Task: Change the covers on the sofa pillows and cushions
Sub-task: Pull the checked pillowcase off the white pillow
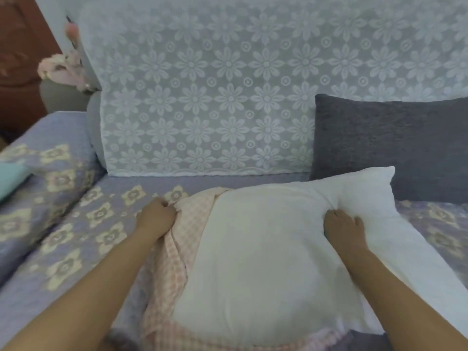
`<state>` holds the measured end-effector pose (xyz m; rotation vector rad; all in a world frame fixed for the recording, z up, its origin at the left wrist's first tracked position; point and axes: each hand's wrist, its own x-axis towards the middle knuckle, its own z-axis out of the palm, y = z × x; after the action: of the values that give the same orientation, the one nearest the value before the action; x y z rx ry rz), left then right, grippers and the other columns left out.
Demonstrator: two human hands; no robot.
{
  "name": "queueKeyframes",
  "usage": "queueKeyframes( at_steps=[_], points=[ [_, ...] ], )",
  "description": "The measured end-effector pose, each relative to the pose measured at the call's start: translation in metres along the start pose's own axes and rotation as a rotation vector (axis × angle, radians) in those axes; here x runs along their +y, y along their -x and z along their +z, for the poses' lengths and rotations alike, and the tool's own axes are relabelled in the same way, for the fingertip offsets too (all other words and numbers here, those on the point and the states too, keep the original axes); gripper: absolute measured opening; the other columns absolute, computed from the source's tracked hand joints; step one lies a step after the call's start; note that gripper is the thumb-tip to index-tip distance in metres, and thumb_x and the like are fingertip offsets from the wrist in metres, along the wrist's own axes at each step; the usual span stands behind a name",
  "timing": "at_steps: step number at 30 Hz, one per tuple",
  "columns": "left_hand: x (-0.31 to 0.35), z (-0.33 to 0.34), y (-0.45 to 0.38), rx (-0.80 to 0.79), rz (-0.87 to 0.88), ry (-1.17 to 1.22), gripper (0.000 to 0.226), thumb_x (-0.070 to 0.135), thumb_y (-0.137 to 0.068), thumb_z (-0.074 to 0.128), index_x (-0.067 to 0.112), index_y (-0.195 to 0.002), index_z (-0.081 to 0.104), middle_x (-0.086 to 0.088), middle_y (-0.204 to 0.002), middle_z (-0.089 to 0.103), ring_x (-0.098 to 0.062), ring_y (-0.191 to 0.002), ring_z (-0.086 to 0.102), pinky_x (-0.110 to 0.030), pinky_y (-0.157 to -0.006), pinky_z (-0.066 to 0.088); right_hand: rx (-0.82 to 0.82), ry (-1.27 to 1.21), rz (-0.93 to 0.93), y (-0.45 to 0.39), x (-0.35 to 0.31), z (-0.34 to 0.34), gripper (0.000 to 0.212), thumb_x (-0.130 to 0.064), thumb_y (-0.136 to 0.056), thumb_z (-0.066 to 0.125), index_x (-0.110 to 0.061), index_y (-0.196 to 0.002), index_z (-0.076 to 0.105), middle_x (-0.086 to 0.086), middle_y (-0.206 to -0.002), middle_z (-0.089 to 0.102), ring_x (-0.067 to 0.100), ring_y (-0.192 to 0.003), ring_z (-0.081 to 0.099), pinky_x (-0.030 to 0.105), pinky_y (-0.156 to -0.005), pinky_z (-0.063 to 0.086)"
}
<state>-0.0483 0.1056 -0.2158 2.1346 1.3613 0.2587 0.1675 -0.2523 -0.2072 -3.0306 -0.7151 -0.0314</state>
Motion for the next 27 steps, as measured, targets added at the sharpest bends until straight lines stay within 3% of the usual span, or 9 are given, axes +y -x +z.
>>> queueKeyframes(
  at_steps=[4,7,9,12,15,18,21,23,27],
  points=[
    [0.012,0.000,0.034,-0.049,0.095,0.110,0.041,0.036,-0.105,0.044,0.014,-0.138,0.054,-0.012,-0.137,0.060,-0.032,-0.123,0.056,-0.039,-0.101,0.045,0.365,-0.367,-0.254,-0.015,-0.080,-0.050,0.036,-0.024,-0.097,0.047,-0.006,-0.125,0.062,0.020,-0.121,0.062,0.041,-0.109,0.057,0.045,-0.095,0.042],
    [0.031,0.001,0.042,-0.174,0.060,0.060,0.079,0.078,-0.091,0.021,0.031,-0.151,0.042,-0.010,-0.156,0.043,-0.035,-0.142,0.039,-0.048,-0.117,0.031,-0.107,-0.135,-0.427,-0.016,-0.152,-0.045,0.066,-0.060,-0.098,0.031,-0.016,-0.145,0.046,0.012,-0.148,0.047,0.031,-0.138,0.037,0.047,-0.116,0.022],
    [0.040,0.005,0.044,-0.243,0.034,-0.063,0.093,0.090,-0.079,0.010,0.039,-0.152,0.039,-0.014,-0.159,0.037,-0.039,-0.146,0.031,-0.052,-0.119,0.026,-0.198,0.030,-0.406,-0.018,-0.164,-0.022,0.073,-0.067,-0.096,0.022,-0.016,-0.143,0.046,0.009,-0.145,0.049,0.028,-0.136,0.039,0.048,-0.114,0.021],
    [0.045,0.014,0.062,-0.193,0.193,-0.328,0.059,0.063,-0.101,0.025,0.035,-0.148,0.045,-0.017,-0.156,0.032,-0.038,-0.142,0.029,-0.051,-0.114,0.030,-0.075,0.184,-0.475,-0.007,-0.152,0.006,0.053,-0.048,-0.101,0.017,-0.020,-0.124,0.055,0.003,-0.120,0.064,0.026,-0.111,0.055,0.044,-0.098,0.032],
    [0.028,0.009,0.054,0.019,0.277,-0.265,0.045,0.041,-0.107,0.033,0.013,-0.125,0.065,-0.017,-0.137,0.052,-0.038,-0.123,0.051,-0.045,-0.099,0.044,0.061,0.180,-0.479,0.004,-0.140,0.006,0.049,-0.040,-0.103,0.010,-0.024,-0.113,0.056,-0.003,-0.099,0.069,0.023,-0.092,0.062,0.040,-0.086,0.034],
    [-0.025,-0.023,0.007,0.162,0.047,-0.134,0.041,0.034,-0.105,0.041,0.005,-0.103,0.071,-0.020,-0.101,0.067,-0.037,-0.094,0.066,-0.038,-0.077,0.050,0.106,0.144,-0.413,0.006,-0.120,-0.016,0.060,-0.035,-0.092,0.000,-0.029,-0.119,0.053,-0.004,-0.092,0.067,0.023,-0.088,0.064,0.039,-0.077,0.032],
    [-0.085,-0.051,-0.018,0.063,-0.213,-0.187,0.035,0.020,-0.103,0.042,-0.002,-0.094,0.069,-0.018,-0.080,0.061,-0.030,-0.070,0.059,-0.034,-0.066,0.044,0.221,0.011,-0.296,0.007,-0.078,-0.048,0.035,-0.033,-0.104,0.022,-0.028,-0.103,0.057,0.004,-0.089,0.067,0.030,-0.083,0.061,0.040,-0.076,0.030],
    [-0.109,-0.040,-0.018,0.010,-0.315,-0.152,0.032,0.017,-0.103,0.044,-0.006,-0.106,0.067,-0.023,-0.093,0.065,-0.033,-0.078,0.062,-0.035,-0.068,0.045,0.259,-0.004,-0.205,0.003,-0.045,-0.061,0.031,-0.030,-0.105,0.028,-0.029,-0.105,0.059,0.004,-0.091,0.067,0.032,-0.079,0.059,0.038,-0.072,0.029],
    [-0.096,-0.008,0.011,0.054,-0.324,0.035,0.036,0.025,-0.101,0.050,0.015,-0.135,0.057,-0.021,-0.146,0.046,-0.040,-0.127,0.051,-0.042,-0.102,0.047,0.231,-0.098,-0.052,-0.015,-0.014,-0.048,0.035,-0.032,-0.105,0.024,-0.023,-0.097,0.057,0.005,-0.081,0.062,0.028,-0.066,0.046,0.037,-0.069,0.030]
  ],
)
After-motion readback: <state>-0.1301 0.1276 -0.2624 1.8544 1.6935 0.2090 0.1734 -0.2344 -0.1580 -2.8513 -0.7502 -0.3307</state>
